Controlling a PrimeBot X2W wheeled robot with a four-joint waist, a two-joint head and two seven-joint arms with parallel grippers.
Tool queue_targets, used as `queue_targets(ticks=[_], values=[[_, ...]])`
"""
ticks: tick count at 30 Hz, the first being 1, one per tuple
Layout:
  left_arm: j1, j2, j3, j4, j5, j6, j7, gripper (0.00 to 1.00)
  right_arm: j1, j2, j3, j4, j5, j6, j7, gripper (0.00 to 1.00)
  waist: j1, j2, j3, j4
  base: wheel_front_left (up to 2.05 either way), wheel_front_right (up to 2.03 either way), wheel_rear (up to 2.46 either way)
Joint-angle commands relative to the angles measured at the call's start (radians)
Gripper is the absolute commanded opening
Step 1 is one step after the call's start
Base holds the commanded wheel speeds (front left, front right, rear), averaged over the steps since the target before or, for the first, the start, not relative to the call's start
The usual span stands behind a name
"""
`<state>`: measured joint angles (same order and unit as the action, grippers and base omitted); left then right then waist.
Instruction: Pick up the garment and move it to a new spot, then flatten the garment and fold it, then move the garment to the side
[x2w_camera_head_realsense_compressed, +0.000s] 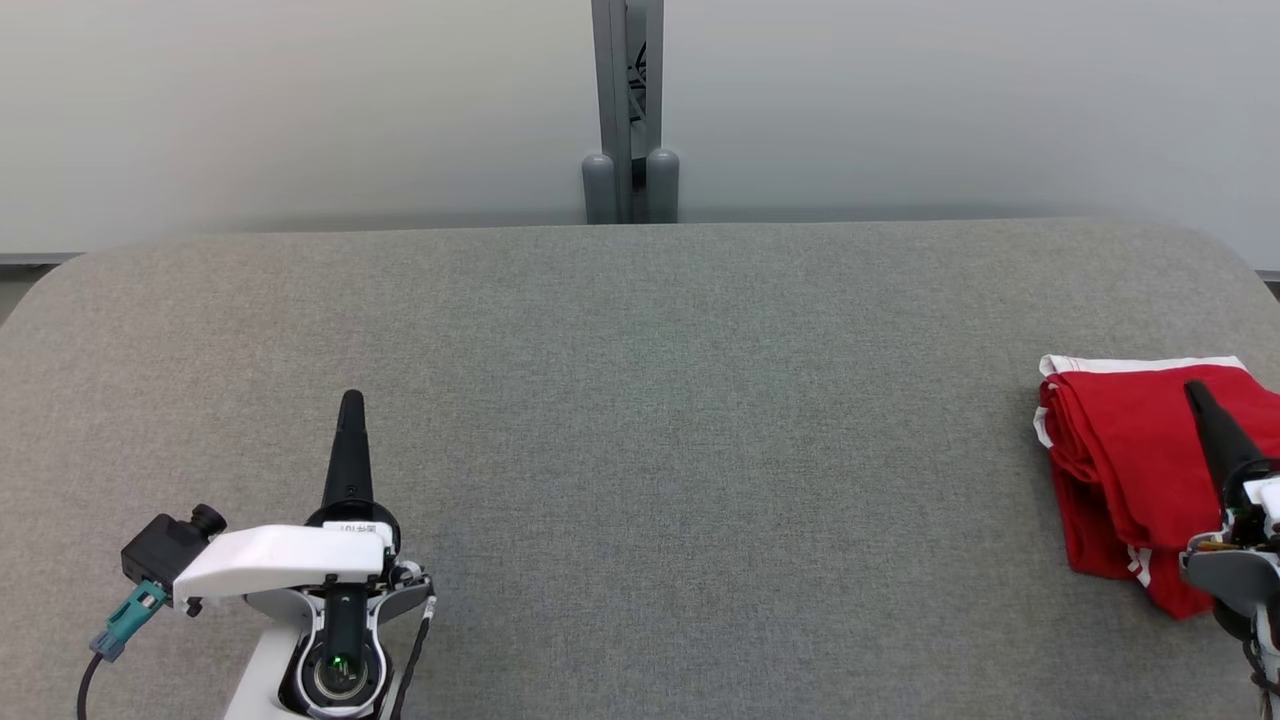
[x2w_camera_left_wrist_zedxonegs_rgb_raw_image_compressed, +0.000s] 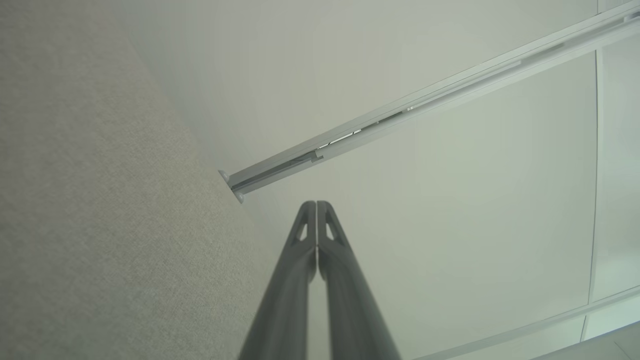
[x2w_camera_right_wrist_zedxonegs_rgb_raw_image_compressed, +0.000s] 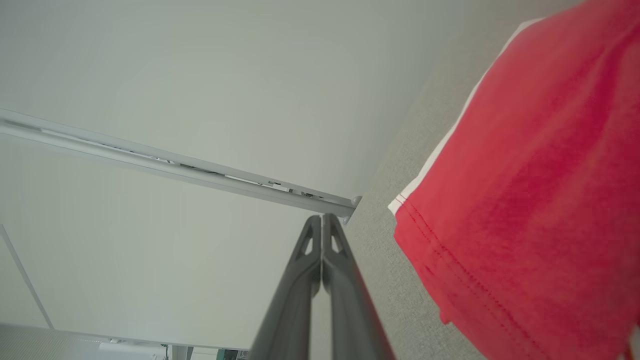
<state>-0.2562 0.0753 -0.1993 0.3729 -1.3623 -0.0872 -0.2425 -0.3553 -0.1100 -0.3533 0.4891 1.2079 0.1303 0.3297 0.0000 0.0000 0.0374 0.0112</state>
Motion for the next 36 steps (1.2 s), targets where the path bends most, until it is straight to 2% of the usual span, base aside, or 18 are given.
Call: queue_targets(ticks=[1, 36], values=[[-0.029, 0.001, 0.0, 0.0, -0.017, -0.007, -0.002, 0.0, -0.02, -0.014, -0.008, 0.0, 0.02, 0.001, 0.009, 0.0, 0.0, 0.0, 0.0, 0.0, 0.0, 0.0, 0.0], [-0.065, -0.021, -0.02, 0.047, -0.29, -0.042, -0.019, 0.0, -0.093, -0.042, -0.051, 0.108, 0.291, 0.001, 0.105, 0.0, 0.0, 0.0, -0.022, -0.008, 0.0, 0.0, 0.0]])
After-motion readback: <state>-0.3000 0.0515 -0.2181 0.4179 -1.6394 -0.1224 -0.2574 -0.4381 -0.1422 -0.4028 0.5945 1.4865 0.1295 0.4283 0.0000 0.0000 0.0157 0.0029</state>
